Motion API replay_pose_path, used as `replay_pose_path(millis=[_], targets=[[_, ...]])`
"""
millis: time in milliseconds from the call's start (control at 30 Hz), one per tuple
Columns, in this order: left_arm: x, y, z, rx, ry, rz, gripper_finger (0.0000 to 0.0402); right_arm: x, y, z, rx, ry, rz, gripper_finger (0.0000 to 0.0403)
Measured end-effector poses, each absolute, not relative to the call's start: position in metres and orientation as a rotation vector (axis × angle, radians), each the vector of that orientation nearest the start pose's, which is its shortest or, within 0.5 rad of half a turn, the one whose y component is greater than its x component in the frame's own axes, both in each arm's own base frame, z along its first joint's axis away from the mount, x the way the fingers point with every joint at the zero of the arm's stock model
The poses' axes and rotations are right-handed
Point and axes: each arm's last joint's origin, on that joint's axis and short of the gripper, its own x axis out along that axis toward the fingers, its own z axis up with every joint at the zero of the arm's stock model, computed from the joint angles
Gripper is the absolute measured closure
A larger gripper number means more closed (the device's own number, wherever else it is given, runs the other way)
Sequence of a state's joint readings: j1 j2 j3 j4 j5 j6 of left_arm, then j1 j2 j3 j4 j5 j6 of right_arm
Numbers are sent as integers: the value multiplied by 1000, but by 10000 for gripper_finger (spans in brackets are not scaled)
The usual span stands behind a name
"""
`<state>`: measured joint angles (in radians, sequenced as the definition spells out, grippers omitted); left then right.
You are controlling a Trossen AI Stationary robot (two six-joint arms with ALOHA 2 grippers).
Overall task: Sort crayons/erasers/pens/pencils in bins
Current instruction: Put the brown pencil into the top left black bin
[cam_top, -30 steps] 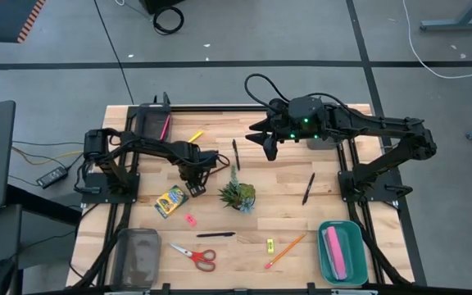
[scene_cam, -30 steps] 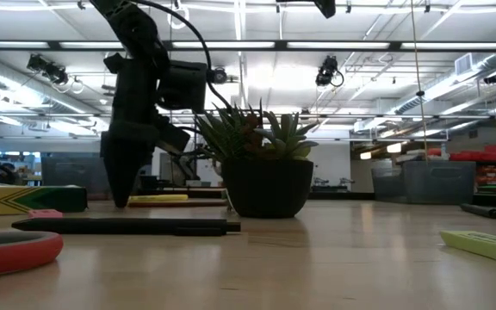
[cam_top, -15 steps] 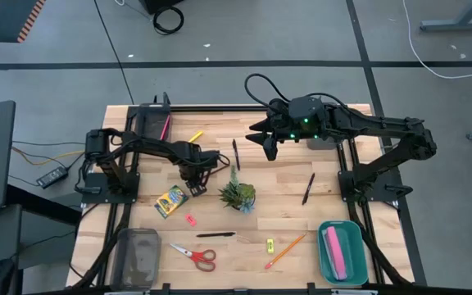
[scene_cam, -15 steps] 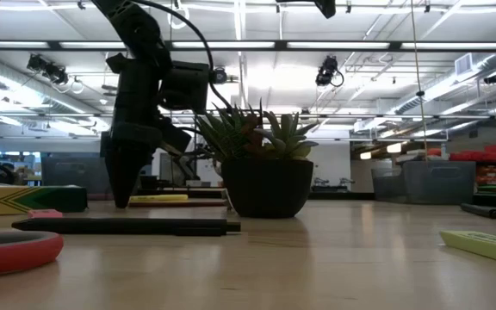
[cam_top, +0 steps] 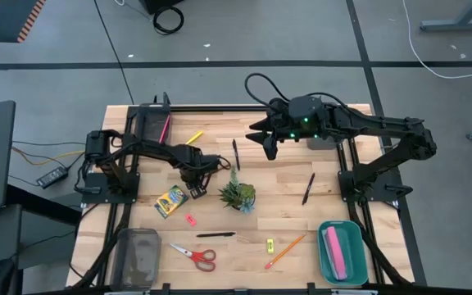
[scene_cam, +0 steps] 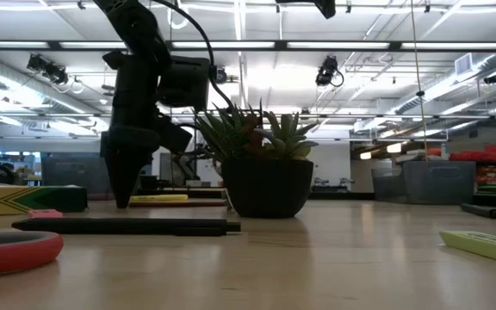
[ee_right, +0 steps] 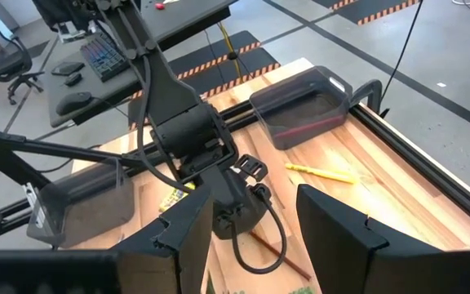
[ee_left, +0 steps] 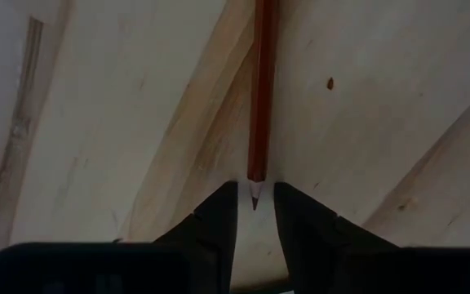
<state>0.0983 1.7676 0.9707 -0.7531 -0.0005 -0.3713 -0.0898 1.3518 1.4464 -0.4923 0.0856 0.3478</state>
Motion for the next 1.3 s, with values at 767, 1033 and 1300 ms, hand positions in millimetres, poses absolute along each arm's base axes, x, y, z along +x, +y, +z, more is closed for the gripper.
replay_pose_path(millis=[767, 1033, 1300], targets=[[289, 27, 133, -349, 1479, 434, 395, 289, -28, 407, 351, 363, -241, 218], [291, 28, 139, -364, 1420, 449, 400, 281, -30, 407, 318, 397, -256, 218], [293, 28, 155, -418, 1329, 445, 401, 268, -38, 391, 193, 611, -278, 218]])
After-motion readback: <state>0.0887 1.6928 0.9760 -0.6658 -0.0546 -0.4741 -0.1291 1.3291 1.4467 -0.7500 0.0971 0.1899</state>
